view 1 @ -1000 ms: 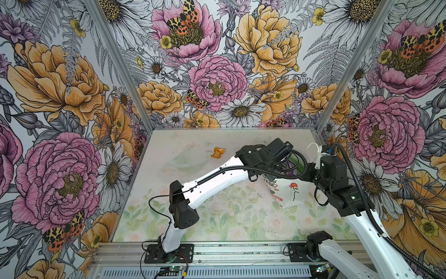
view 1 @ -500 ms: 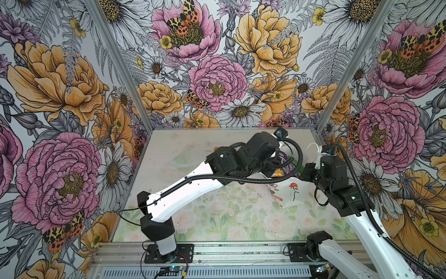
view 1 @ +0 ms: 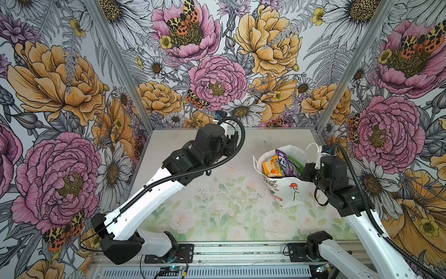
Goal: Place the snacks into the paper bag
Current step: Place the snack in the paper bag, then pick up the snack from the top-center of the table.
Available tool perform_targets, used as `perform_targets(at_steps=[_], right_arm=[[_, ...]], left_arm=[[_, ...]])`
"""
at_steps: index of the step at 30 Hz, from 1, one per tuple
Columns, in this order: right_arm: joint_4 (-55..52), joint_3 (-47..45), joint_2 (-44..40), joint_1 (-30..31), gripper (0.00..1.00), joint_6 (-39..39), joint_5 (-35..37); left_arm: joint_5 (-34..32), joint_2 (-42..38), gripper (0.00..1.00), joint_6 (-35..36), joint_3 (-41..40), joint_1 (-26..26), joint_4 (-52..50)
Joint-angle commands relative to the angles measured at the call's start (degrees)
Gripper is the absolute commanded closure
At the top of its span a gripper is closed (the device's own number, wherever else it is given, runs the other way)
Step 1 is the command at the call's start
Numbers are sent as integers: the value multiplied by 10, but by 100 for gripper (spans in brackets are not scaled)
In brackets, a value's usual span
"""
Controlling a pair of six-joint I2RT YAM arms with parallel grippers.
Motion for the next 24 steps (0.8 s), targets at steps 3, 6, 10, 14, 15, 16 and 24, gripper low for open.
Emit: perform_targets(at_steps=[3, 6, 10, 14, 15, 16, 24], right_arm=[[30, 0, -9, -1, 100, 3, 0], [30, 0, -8, -2, 100, 3, 1], [30, 0, -5, -2, 100, 3, -2], [30, 0, -5, -1, 100, 3, 1], [30, 0, -5, -2, 100, 4, 0], [30, 0, -5, -2, 100, 3, 1], [30, 0, -5, -1, 100, 3, 0]], left_arm=[[56, 17, 34, -24, -41, 106, 34], [69, 60, 28, 2, -50, 148, 32], [129, 137, 23, 23, -44, 197, 34], [155, 209, 20, 60, -20, 213, 32], [162, 224, 19, 67, -14, 216, 32], [172, 242, 17, 76, -4, 220, 26], [190, 389, 5, 144, 91, 244, -46]])
